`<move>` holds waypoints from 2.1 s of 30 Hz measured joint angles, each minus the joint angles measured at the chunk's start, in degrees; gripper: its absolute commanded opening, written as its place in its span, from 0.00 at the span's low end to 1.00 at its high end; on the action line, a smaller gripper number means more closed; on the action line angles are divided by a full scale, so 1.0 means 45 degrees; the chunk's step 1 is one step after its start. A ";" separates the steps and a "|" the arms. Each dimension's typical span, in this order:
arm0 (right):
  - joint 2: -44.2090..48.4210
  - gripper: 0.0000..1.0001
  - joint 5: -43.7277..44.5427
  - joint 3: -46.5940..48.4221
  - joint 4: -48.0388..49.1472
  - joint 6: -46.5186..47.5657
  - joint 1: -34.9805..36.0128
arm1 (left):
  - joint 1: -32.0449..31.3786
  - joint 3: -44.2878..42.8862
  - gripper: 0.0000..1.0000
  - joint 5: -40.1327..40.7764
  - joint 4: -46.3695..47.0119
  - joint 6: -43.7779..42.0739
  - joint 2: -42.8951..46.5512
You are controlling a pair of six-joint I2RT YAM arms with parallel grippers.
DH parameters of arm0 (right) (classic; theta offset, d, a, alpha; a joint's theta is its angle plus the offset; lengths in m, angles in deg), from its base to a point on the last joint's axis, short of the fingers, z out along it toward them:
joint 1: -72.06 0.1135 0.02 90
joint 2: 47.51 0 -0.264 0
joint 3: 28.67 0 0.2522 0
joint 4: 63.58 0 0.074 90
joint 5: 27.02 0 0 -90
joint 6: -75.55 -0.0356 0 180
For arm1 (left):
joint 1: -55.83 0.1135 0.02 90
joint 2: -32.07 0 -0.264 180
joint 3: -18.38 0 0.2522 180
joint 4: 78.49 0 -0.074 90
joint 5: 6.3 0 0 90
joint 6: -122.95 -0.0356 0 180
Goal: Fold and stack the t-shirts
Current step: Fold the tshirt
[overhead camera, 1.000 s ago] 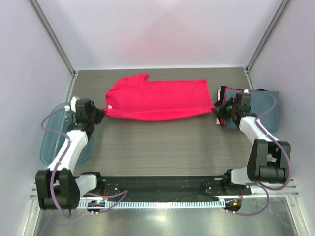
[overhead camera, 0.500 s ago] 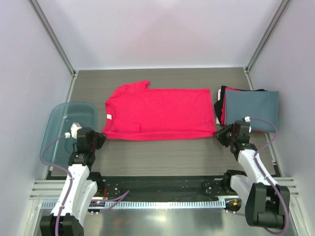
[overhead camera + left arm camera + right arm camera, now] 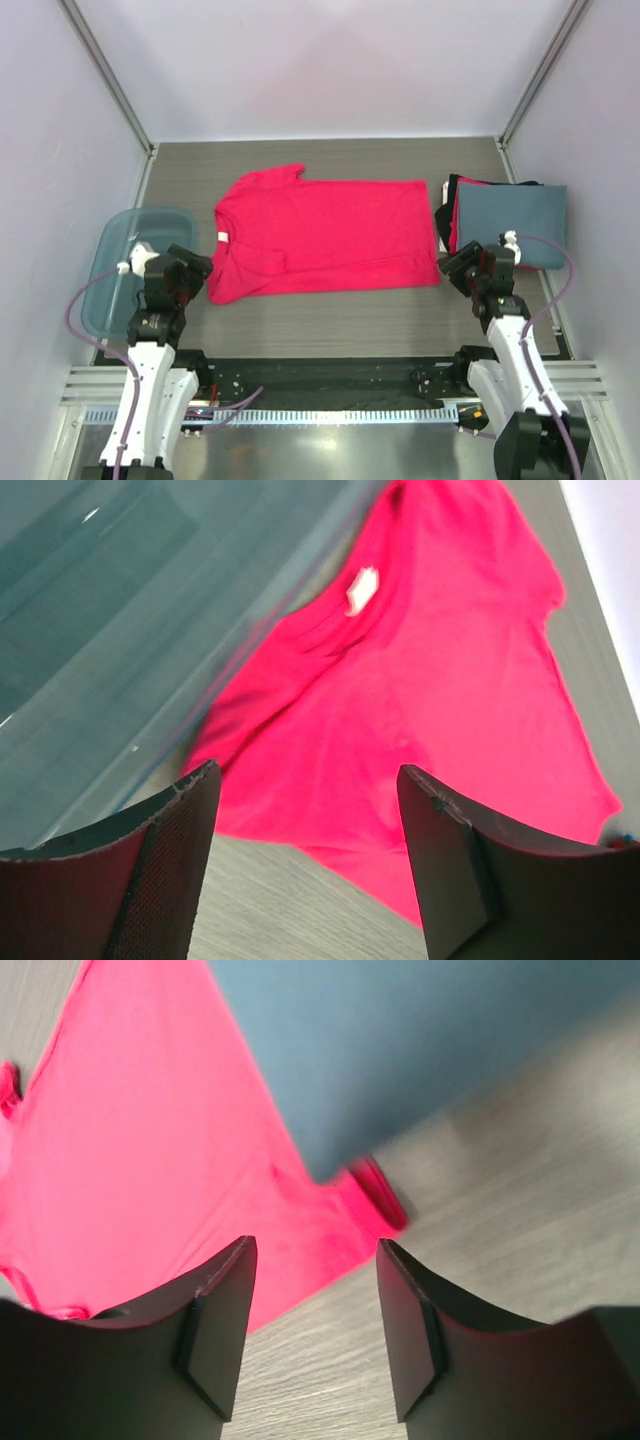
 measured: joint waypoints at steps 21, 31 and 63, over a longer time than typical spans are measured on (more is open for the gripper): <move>-0.8869 0.43 0.3886 0.6033 -0.1020 0.2599 0.3939 | -0.2832 -0.2147 0.86 -0.1423 0.4891 -0.2628 -0.7815; -1.0438 0.43 0.4881 0.6873 -0.1107 0.2735 0.4367 | -0.4333 -0.3016 0.86 -0.1185 0.5770 -0.3682 -0.8320; -1.0156 0.01 0.6232 0.6538 -0.0724 0.2618 0.4396 | -0.4362 -0.2628 0.87 -0.0899 0.5848 -0.3997 -0.7907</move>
